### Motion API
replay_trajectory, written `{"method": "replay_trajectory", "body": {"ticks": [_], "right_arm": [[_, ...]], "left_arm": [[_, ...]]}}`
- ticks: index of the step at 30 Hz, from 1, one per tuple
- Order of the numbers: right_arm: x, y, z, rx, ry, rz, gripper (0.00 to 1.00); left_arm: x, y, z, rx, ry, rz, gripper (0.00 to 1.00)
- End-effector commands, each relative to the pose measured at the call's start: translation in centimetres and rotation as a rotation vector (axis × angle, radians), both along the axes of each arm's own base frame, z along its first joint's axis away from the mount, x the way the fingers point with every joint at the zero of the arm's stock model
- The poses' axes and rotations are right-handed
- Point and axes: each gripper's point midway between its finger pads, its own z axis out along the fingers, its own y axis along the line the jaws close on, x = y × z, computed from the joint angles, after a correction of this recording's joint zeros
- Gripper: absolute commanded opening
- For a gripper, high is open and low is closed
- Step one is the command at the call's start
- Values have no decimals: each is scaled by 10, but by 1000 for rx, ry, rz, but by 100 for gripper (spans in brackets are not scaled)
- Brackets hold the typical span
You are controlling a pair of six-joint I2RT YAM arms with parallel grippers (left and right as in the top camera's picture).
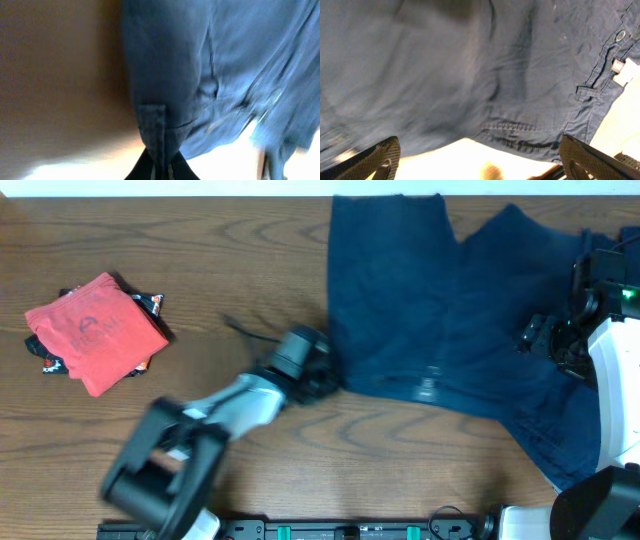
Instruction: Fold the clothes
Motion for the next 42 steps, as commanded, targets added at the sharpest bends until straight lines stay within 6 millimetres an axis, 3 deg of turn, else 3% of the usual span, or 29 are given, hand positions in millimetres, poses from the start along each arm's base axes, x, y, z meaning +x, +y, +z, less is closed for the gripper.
{"method": "replay_trajectory", "body": {"ticks": [1, 4, 6, 9, 12, 15, 18, 21, 25, 32, 40, 42], "right_arm": [[2, -1, 6, -4, -20, 9, 99], [3, 1, 5, 7, -26, 12, 99], [4, 4, 5, 22, -29, 22, 99], [7, 14, 4, 77, -38, 70, 99], [10, 26, 3, 139, -45, 149, 99], [12, 36, 2, 186, -55, 201, 99], [13, 39, 3, 204, -61, 210, 99], [13, 39, 2, 205, -61, 210, 99], [14, 39, 2, 204, -64, 211, 99], [15, 39, 2, 203, -68, 211, 99], [23, 49, 2, 263, -107, 229, 99], [24, 53, 1, 284, -109, 232, 99]], "left_arm": [[73, 87, 67, 94, -281, 155, 6], [114, 163, 125, 83, -410, 348, 6], [125, 188, 148, 52, -453, 391, 10], [123, 193, 162, -49, -458, 352, 98], [97, 178, 139, -101, -289, 313, 98], [49, 155, 102, -86, -27, 264, 98], [-4, 134, 78, -20, 166, 143, 98], [-52, 133, 59, 112, 358, 108, 98], [-92, 128, 46, 194, 512, 94, 98], [-120, 135, 14, 343, 655, 307, 98], [-95, 141, -23, 355, 549, 586, 99], [-87, 139, -27, 322, 519, 618, 88]]}}
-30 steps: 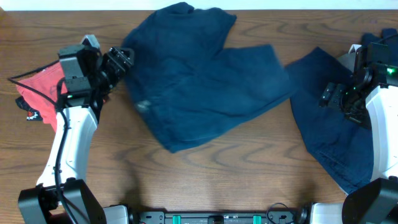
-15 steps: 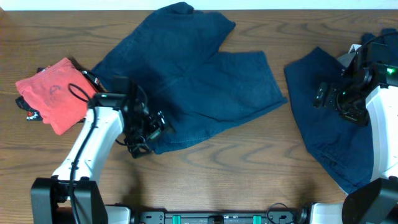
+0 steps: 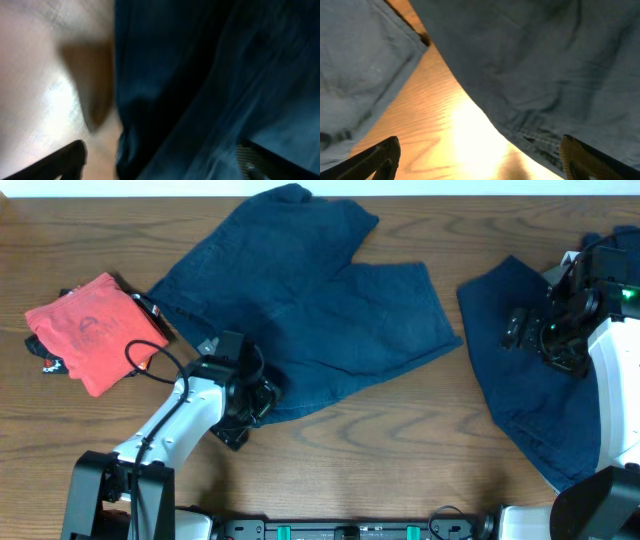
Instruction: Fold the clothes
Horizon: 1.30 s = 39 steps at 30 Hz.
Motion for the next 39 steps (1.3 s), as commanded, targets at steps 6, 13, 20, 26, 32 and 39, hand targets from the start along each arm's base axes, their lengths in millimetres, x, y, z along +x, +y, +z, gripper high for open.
{"method": "replay_trajectory", "body": {"ticks": [6, 13, 20, 26, 32, 39], "right_arm": [[1, 39, -17, 148, -2, 81, 99], [-7, 106, -62, 347, -6, 183, 99], [-34, 136, -114, 387, 76, 43, 92], [-48, 132, -141, 340, 110, -93, 84], [-56, 123, -150, 295, 133, -153, 81], [-55, 114, -153, 247, 127, -193, 75]], "left_arm": [[9, 9, -8, 45, -35, 125, 24], [-20, 10, -9, 50, 65, 16, 15], [-49, 18, -8, 80, 163, -96, 15], [-53, 20, -7, 84, 176, -117, 15], [-52, 20, -7, 83, 170, -133, 15], [-52, 20, -7, 82, 167, -144, 14]]}}
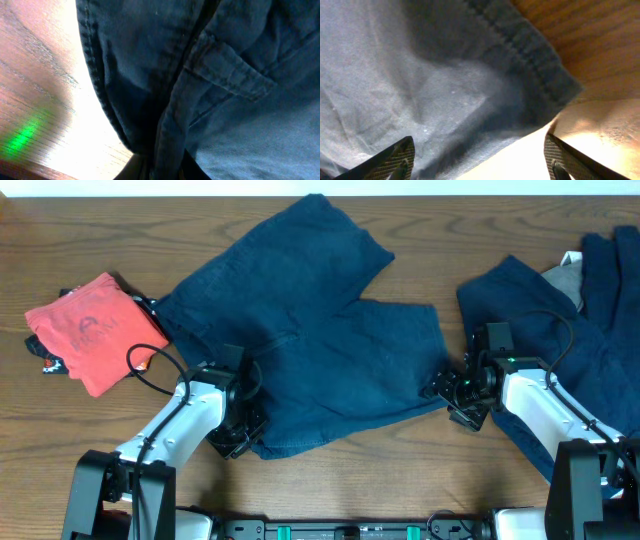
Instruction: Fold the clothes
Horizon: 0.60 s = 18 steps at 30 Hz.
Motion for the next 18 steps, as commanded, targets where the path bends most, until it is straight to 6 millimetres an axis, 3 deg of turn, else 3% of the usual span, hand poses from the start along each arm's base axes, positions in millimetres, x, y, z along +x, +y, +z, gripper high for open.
{"method": "replay_trajectory", "body": {"ticks": [1, 4, 8, 12, 18], "right_arm": [[4, -11, -6, -77, -10, -45, 69], [17, -12, -5, -82, -67, -48, 45], [21, -14, -6, -98, -84, -51, 29], [16, -14, -9, -98, -72, -49, 1], [7, -21, 1, -104, -57, -50, 1]], "left_arm": [[-3, 3, -1, 11, 5, -24, 15], [-3, 3, -1, 11, 5, -24, 13], [-1, 2, 1, 9, -8, -25, 11], [3, 1, 8, 0, -46, -28, 9], [6, -2, 32, -37, -148, -76, 6]]}}
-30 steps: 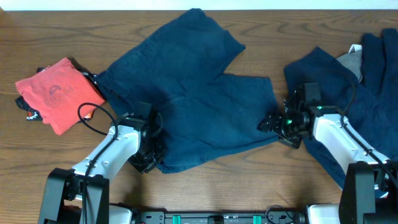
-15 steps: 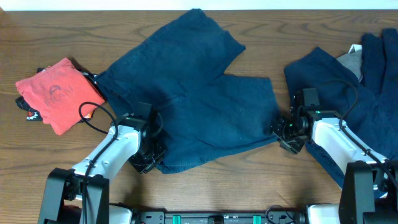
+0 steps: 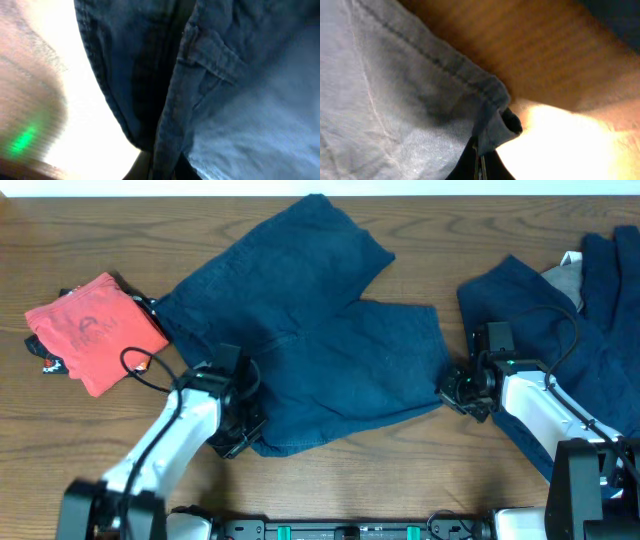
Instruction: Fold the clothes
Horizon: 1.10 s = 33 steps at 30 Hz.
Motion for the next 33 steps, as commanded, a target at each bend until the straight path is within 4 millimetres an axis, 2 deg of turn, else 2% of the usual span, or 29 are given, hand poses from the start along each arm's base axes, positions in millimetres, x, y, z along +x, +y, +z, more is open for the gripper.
{"method": "replay_trajectory", "body": {"ticks": [1, 4, 7, 9, 11, 16, 18, 21, 24, 29, 33], "right_arm": [[-1, -8, 14, -17, -34, 1, 1], [9, -23, 55, -30, -142, 1, 1], [15, -40, 111, -62, -280, 11, 1], [12, -48, 151, -96, -364, 39, 1], [6, -54, 182, -136, -424, 51, 1], [-13, -66, 236, -224, -511, 25, 1], [-13, -65, 253, -240, -562, 44, 1], [-4, -66, 275, -268, -637, 72, 1], [20, -61, 288, -277, -727, 145, 1], [72, -30, 282, -196, -796, 278, 1], [116, -1, 266, -163, -835, 361, 1]], "left_arm": [[0, -2, 17, -25, -77, -60, 6], [-1, -10, 39, -90, -168, -126, 6], [-2, -21, 67, -177, -300, -198, 6], [-2, -28, 90, -226, -413, -241, 6], [-2, -32, 114, -257, -528, -273, 6], [-13, -30, 177, -287, -823, -302, 6], [-16, -23, 191, -268, -909, -270, 6], [-16, -6, 198, -205, -967, -177, 6], [-10, 6, 194, -136, -960, -123, 6], [2, 13, 173, -103, -844, 3, 6], [16, 32, 157, 10, -766, 129, 6]]}}
